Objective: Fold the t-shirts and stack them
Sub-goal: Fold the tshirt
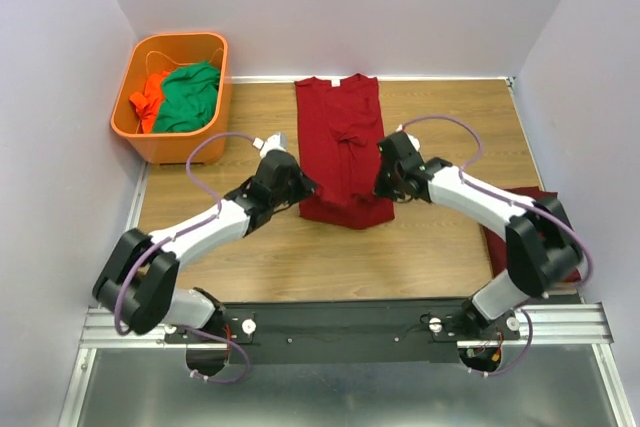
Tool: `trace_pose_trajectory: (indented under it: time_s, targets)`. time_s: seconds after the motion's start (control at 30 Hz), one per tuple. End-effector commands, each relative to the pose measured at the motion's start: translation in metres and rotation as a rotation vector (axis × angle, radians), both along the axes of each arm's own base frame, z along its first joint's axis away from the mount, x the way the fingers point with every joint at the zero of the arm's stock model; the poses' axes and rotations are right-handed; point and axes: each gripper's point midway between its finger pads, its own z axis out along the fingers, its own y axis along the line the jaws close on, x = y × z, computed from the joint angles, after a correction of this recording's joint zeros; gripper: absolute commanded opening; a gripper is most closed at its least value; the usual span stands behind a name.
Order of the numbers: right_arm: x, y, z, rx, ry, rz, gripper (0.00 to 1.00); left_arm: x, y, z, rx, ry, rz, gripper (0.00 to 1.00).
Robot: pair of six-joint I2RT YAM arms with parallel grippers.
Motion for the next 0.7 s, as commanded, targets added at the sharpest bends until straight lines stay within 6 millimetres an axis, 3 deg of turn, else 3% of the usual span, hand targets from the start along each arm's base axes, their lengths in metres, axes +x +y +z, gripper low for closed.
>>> trace_pose_trajectory:
  time_s: [0.0, 0.07, 0.1, 0.3, 0.53, 0.67]
  targets:
    - [0.058, -0.008, 0.01, -0.044, -0.093, -0.047, 0.01, 0.036, -0.006, 0.011, 0.006, -0.053, -0.017, 0.0]
    - [0.076, -0.005, 0.005, -0.037, -0.083, -0.045, 0.01, 0.056, -0.003, 0.019, 0.001, -0.071, 0.001, 0.0]
    - [0.085, -0.011, 0.004, -0.035, -0.081, -0.062, 0.01, 0.063, -0.003, 0.01, 0.011, -0.048, 0.006, 0.0]
    - [0.131, -0.016, -0.006, -0.01, -0.083, -0.092, 0.01, 0.105, 0.001, -0.003, 0.011, -0.011, 0.006, 0.0]
    - [0.163, -0.013, -0.004, 0.047, -0.091, -0.096, 0.01, 0.138, 0.009, -0.011, 0.011, 0.012, 0.027, 0.0]
    - [0.17, -0.017, -0.001, 0.067, -0.094, -0.102, 0.01, 0.15, 0.008, -0.014, 0.008, 0.027, 0.023, 0.0]
